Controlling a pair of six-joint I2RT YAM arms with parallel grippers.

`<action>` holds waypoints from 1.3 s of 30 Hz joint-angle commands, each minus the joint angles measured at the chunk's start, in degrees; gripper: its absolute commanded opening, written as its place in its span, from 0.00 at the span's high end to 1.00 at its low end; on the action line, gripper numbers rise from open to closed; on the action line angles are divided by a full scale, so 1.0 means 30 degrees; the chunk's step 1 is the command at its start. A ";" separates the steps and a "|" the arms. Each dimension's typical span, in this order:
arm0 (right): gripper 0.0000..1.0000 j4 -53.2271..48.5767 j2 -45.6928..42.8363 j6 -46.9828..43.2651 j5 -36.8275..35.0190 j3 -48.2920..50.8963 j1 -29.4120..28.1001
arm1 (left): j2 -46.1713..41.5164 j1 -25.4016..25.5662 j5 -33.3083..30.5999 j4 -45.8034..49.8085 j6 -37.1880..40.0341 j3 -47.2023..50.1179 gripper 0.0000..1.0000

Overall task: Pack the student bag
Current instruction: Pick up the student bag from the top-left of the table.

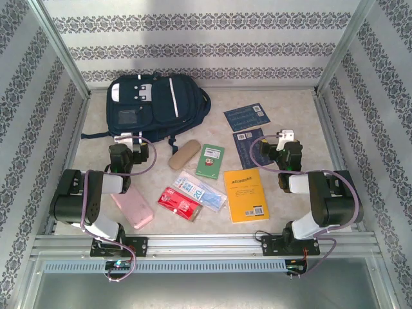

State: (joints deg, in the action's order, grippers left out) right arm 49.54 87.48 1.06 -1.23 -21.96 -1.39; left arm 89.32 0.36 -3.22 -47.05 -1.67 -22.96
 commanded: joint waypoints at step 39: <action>0.02 0.2138 -0.2238 -0.0874 -0.1258 0.1760 -0.0975 | -0.2024 0.1237 -0.1237 -0.0794 0.1157 0.0927 0.01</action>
State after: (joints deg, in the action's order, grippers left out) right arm 52.80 84.90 -0.43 -2.39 -18.02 -3.64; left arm 87.92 2.48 -4.62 -47.18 -0.49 -21.91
